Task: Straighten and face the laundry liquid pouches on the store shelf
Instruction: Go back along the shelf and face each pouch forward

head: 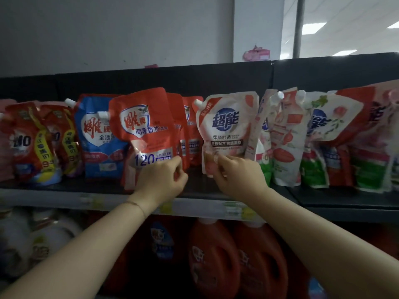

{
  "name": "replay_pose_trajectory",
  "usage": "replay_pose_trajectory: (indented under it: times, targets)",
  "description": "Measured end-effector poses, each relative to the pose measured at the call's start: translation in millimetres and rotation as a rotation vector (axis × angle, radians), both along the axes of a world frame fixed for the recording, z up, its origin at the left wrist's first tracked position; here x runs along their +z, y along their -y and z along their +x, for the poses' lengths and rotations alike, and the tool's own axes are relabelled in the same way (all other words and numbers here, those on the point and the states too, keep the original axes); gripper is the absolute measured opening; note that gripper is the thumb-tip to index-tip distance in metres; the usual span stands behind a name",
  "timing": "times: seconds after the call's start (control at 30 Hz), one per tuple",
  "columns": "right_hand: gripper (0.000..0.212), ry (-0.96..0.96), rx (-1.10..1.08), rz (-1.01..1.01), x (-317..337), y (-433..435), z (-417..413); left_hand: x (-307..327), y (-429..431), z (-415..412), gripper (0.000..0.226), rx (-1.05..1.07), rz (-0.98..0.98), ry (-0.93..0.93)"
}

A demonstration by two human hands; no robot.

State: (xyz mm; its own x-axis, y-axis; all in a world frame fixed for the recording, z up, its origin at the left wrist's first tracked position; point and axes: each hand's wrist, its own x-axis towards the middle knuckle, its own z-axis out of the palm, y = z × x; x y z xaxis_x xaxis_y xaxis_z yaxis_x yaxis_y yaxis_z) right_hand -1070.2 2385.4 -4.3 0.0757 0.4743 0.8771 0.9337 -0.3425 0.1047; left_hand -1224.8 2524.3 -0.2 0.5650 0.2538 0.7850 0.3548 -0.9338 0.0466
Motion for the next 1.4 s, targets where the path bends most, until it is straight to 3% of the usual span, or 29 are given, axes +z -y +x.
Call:
replay_pose_trajectory:
  times: [0.1, 0.23, 0.37, 0.5, 0.63, 0.7, 0.8, 0.87, 1.0, 1.2, 1.33, 1.4]
  targets:
    - [0.022, -0.039, 0.016, 0.011, 4, 18, 10, 5, 26, 28, 0.013, -0.045, 0.010, -0.114]
    - [0.027, -0.187, -0.154, -0.048, 5, 40, 31, 6, 51, 67, 0.018, -0.085, -0.078, -0.196]
    - [0.033, -0.332, -0.315, -0.109, 7, 64, 52, -2, 66, 109, 0.058, -0.130, -0.331, -0.274]
    - [0.037, -0.547, -0.488, -0.094, 4, 78, 77, -7, 80, 144, 0.092, -0.265, -0.588, -0.212]
    - [0.055, -0.739, -0.499, -0.079, 1, 83, 107, -9, 83, 168, 0.088, -0.329, -0.630, -0.149]
    - [0.057, -0.769, -0.470, -0.066, 0, 82, 115, -7, 82, 175, 0.074, -0.323, -0.592, -0.168]
    - [0.060, -0.770, -0.422, 0.061, -3, 84, 121, -3, 77, 183, 0.048, -0.322, -0.532, -0.205]
    - [0.058, -0.775, -0.439, 0.105, -4, 89, 123, -2, 73, 186, 0.049, -0.327, -0.522, -0.218]
    - [0.056, -0.678, -0.522, -0.005, 3, 91, 127, 0, 70, 188, 0.055, -0.332, -0.519, -0.246]
    - [0.045, -0.441, -0.372, 0.097, -6, 87, 128, 10, 71, 190, 0.039, -0.351, -0.526, -0.375]
    - [0.053, -0.207, -0.263, 0.249, -5, 78, 107, 11, 67, 189, 0.037, -0.520, -0.777, -0.264]
    - [0.045, -0.117, -0.206, 0.302, 5, 74, 94, 12, 70, 190, 0.035, -0.617, -0.867, -0.210]
